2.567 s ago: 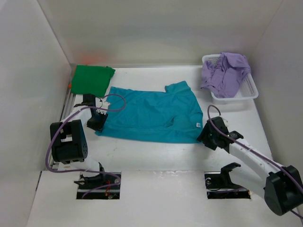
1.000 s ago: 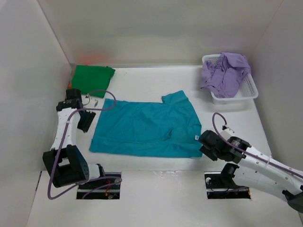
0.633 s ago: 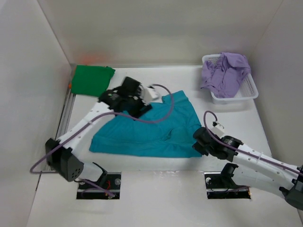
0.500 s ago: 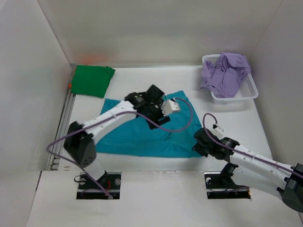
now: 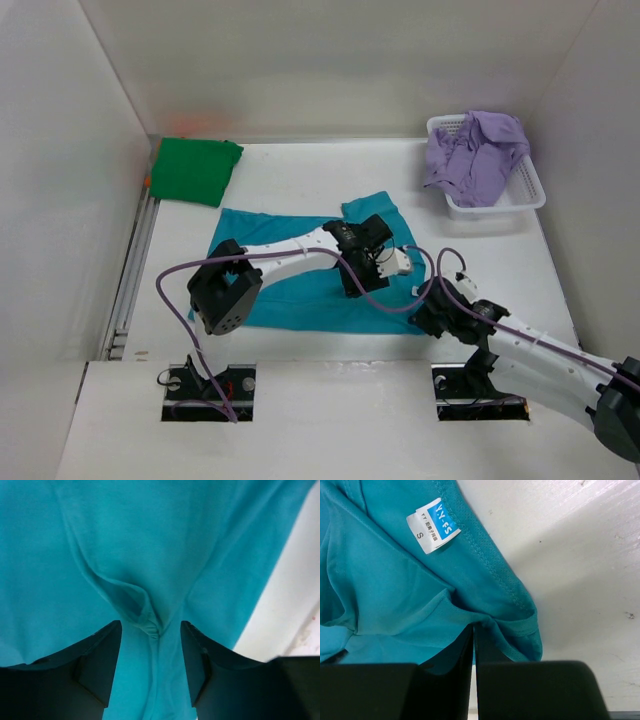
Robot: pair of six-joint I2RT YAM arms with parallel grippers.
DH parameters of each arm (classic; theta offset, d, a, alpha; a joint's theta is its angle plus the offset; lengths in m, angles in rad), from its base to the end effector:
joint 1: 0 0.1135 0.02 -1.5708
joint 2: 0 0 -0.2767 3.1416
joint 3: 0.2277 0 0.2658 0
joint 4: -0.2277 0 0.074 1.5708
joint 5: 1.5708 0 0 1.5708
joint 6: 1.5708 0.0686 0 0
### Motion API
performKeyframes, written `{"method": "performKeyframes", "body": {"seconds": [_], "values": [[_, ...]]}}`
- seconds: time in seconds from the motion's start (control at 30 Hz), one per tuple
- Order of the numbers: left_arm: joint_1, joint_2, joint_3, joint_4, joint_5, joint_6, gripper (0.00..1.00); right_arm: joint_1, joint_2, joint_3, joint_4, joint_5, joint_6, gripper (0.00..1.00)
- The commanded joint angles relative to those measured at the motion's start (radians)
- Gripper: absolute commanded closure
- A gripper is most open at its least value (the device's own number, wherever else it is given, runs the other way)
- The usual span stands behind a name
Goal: Fold and stack the t-shirts
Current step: Fold the flattened tshirt in 1/3 of the way
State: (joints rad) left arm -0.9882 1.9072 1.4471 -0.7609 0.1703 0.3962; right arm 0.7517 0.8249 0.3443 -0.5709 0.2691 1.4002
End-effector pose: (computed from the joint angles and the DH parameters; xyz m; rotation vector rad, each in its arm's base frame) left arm 0.2206 -0.3559 0.1804 1.8407 2.1533 -0.3773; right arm 0.1287 0.0953 0.1286 0.9269 2.4611 0.4455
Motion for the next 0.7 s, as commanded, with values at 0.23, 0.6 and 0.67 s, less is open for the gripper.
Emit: {"method": "performKeyframes", "body": {"seconds": [0.23,0.6,0.67], "values": [[0.029,0.038,0.013,0.052,-0.013,0.001,0.75,-0.005,-0.032,-0.008,0.031,0.01,0.005,0.91],[0.039,0.073,0.033,0.041,0.043,-0.023,0.71,-0.01,-0.073,-0.024,0.006,0.015,0.01,0.9],[0.05,0.082,0.032,0.048,0.014,-0.026,0.81,-0.01,-0.061,-0.016,0.003,0.016,0.005,0.9]]}}
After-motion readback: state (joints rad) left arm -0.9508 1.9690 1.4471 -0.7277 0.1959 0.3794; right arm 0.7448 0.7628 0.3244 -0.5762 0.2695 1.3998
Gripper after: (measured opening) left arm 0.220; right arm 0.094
